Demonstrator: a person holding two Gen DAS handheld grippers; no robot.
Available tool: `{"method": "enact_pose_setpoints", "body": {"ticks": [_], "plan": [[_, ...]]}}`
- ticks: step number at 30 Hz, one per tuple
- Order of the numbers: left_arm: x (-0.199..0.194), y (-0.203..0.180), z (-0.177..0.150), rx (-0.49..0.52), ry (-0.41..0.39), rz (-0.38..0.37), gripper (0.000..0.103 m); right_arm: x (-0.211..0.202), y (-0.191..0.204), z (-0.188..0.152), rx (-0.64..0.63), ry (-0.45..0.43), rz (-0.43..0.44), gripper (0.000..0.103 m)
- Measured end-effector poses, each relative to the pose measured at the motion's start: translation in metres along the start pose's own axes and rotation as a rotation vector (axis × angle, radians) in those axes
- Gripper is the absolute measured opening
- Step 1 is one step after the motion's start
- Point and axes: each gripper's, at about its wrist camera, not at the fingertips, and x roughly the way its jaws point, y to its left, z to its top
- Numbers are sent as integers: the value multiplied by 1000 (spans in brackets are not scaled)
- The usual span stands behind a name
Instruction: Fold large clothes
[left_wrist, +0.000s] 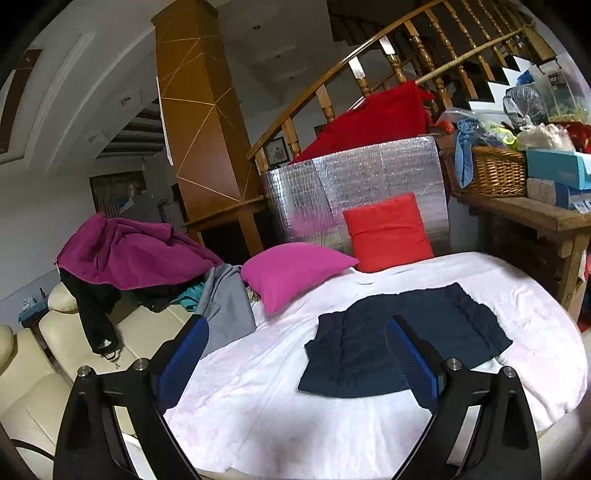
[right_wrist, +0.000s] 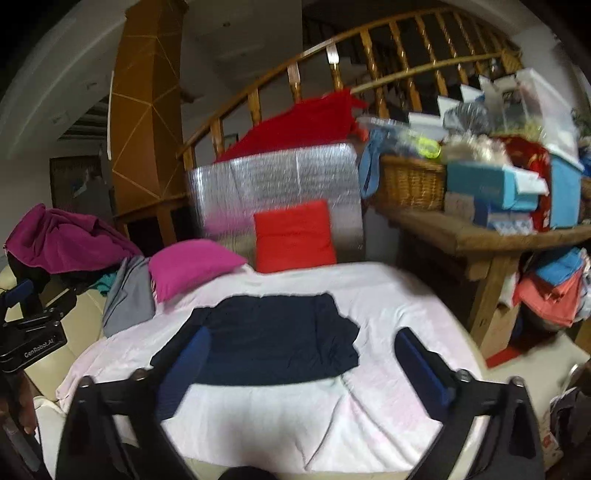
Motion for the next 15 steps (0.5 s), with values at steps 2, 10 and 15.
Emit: {"method": "enact_pose_setpoints", "body": {"ticks": [2, 10, 15], "plan": [[-6, 0, 3, -6, -5, -5, 97, -8, -1, 3, 7, -24, 3, 103], [-12, 1, 3, -26, -13, -10, 102, -16, -9, 5, 33, -32, -3, 103], [39, 4, -16, -70, 64, -71, 103, 24, -19, -9, 67, 66, 44, 103]]}}
